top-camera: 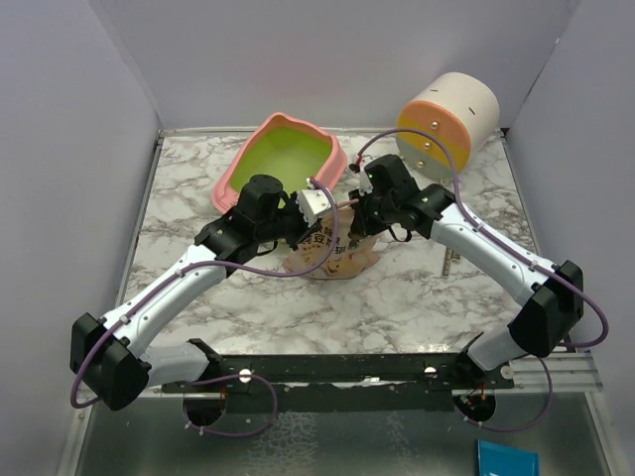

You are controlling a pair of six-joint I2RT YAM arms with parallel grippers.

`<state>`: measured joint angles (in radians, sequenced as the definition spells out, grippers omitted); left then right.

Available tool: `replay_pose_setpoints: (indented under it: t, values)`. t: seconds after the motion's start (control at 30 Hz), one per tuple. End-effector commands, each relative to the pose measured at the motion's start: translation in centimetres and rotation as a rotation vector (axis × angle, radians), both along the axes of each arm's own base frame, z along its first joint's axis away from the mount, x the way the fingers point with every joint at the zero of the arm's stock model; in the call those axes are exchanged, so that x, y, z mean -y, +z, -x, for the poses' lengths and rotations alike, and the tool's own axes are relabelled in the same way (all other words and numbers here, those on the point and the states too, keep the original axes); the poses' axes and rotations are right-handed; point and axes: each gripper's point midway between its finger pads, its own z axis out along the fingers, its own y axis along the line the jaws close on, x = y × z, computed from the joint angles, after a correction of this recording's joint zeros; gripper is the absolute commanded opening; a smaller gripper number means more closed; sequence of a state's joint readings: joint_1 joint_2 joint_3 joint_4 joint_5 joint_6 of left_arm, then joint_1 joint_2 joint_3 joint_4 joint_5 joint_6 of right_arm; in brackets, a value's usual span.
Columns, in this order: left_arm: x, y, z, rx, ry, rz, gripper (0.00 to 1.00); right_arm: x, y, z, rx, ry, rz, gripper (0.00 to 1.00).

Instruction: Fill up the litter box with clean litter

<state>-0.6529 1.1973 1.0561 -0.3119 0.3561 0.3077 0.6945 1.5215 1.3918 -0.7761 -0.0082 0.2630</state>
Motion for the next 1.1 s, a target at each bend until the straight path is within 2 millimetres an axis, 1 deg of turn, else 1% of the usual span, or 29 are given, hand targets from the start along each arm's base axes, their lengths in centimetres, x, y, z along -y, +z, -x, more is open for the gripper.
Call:
replay_pose_setpoints:
  t: [0.0, 0.1, 0.23, 0.5, 0.7, 0.8, 0.93, 1.07]
  values:
    - [1.7, 4.5, 0.5, 0.112, -0.068, 0.122, 0.1, -1.5, -5.6, 4.0, -0.216, 0.106, -0.022, 0.01]
    - [1.6, 3.9, 0.5, 0.103, -0.067, 0.115, 0.1, -2.2, -5.7, 4.3, -0.223, 0.114, -0.072, 0.01]
    - [1.4, 3.5, 0.7, 0.091, -0.066, 0.107, 0.1, -2.6, -5.7, 4.3, -0.231, 0.107, -0.135, 0.01]
    - [1.2, 2.8, 0.9, 0.078, -0.058, 0.098, 0.1, -2.7, -3.9, 3.4, -0.249, 0.109, -0.34, 0.01]
    - [1.1, 2.0, 1.0, 0.056, -0.054, 0.092, 0.09, -2.8, -2.7, 2.6, -0.269, 0.102, -0.452, 0.01]
    - [1.0, 1.6, 1.2, 0.049, -0.053, 0.088, 0.07, -2.8, -1.8, 2.3, -0.266, 0.096, -0.511, 0.01]
    - [0.8, 1.2, 1.2, 0.044, -0.045, 0.08, 0.06, -2.7, -0.6, 1.6, -0.258, 0.086, -0.599, 0.01]
    - [0.7, 1.1, 1.2, 0.043, -0.037, 0.076, 0.05, -2.4, 0.2, 1.0, -0.245, 0.063, -0.647, 0.01]
